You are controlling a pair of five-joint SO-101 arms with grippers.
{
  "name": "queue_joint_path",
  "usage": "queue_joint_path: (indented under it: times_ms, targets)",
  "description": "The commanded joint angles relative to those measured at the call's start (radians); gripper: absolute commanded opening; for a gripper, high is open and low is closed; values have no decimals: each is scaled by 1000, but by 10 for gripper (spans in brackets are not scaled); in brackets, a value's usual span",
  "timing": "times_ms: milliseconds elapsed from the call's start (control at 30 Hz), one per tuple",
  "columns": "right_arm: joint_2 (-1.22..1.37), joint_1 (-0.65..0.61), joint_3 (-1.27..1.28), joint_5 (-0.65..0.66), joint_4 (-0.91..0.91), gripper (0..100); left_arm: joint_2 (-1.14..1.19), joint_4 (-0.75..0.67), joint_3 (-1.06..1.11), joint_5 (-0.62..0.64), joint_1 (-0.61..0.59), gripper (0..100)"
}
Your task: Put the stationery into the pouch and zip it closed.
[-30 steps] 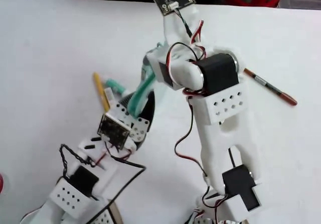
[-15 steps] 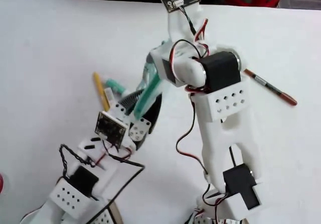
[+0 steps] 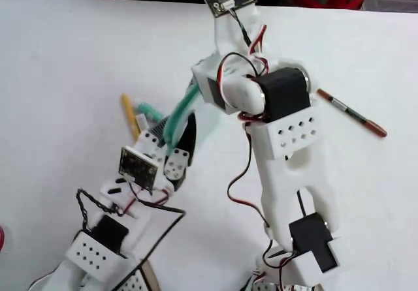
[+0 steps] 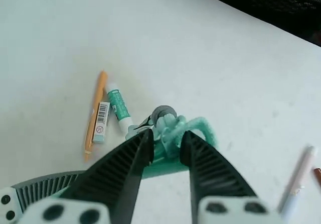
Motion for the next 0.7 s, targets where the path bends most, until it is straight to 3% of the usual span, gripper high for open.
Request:
queue_joint_path:
  times_ms: [0, 200, 667]
  targets:
    - [-2, 10, -9, -2, -10, 68, -1, -34, -11, -21, -4, 24]
    - [67, 41, -29, -9, -18, 16, -1, -34, -11, -32, -4, 24]
    - [-15, 33, -84, -9, 21, 18, -1, 11, -21, -34, -7, 24]
